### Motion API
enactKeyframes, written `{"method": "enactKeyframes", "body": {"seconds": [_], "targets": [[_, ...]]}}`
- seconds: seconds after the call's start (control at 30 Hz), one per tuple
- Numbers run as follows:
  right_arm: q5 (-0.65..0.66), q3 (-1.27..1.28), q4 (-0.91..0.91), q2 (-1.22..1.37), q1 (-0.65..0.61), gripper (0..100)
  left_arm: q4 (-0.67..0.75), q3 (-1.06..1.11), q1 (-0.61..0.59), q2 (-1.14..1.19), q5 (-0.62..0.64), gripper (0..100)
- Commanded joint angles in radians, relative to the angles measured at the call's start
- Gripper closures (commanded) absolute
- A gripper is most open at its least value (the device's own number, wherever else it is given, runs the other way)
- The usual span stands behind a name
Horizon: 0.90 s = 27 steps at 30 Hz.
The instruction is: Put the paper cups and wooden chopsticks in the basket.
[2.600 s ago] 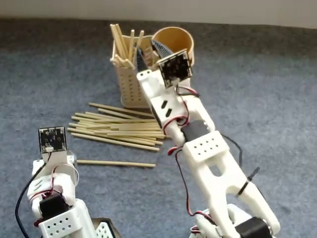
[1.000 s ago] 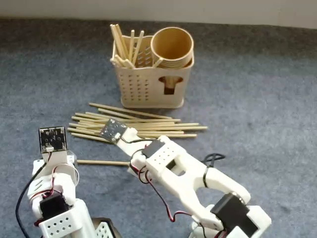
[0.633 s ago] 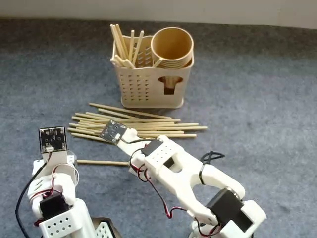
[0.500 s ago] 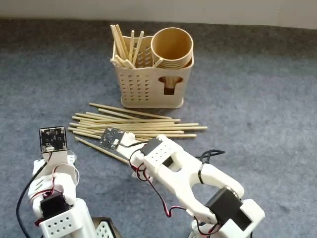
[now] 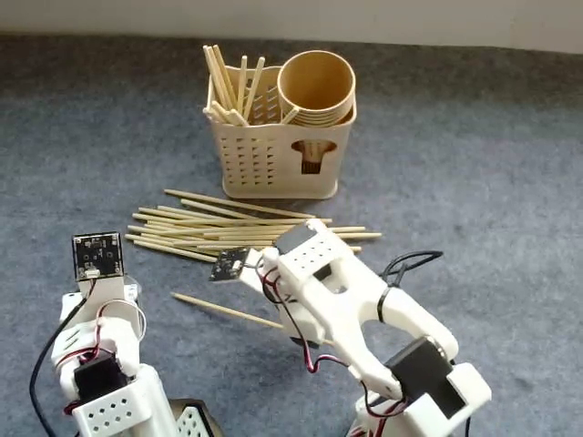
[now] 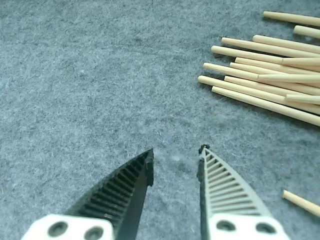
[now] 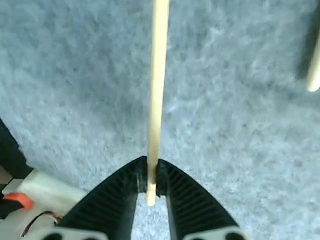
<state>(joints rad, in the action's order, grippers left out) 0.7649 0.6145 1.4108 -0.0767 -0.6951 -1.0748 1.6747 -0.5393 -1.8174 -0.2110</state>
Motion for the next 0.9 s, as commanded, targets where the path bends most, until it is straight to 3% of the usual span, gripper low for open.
{"method": "enactKeyframes", "body": {"seconds": [0.0,0.13,0.3,0.5,0.7,0.87], "targets": [[0.068,-0.044,0.047,0.001,0.082,99.2,0.015,0.021,-0.013,-0.007,0.006,84],[0.081,-0.045,0.05,0.001,0.127,97.5,0.015,0.021,-0.013,-0.007,0.006,84],[0.08,-0.045,0.05,-0.001,0.127,84.8,0.015,0.021,-0.013,-0.007,0.006,84],[0.069,-0.045,0.044,-0.128,0.114,84.7,0.015,0.021,-0.013,-0.007,0.006,84],[-0.14,-0.035,-0.111,-0.271,-0.085,84.7,0.015,0.021,-0.013,-0.007,0.006,84],[-0.281,-0.013,-0.305,-0.217,-0.213,84.7,0.015,0.021,-0.013,-0.007,0.006,84]]}}
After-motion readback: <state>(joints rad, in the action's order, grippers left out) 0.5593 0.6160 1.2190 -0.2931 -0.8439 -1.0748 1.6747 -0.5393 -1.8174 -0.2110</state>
